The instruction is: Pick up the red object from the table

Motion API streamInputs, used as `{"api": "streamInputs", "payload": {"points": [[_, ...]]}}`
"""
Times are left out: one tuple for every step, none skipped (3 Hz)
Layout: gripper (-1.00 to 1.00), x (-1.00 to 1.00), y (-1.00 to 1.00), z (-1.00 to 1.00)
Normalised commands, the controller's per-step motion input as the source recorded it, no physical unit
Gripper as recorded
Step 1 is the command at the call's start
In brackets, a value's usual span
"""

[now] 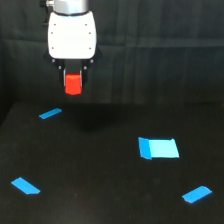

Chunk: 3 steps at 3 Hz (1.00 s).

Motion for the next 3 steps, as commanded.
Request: {"api": "streamInputs", "payload": {"points": [[-0.91, 0.01, 0.01, 0.03], [-1.0, -0.01, 0.01, 0.0], [-0.88, -0.06, 0.06, 0.0]]}}
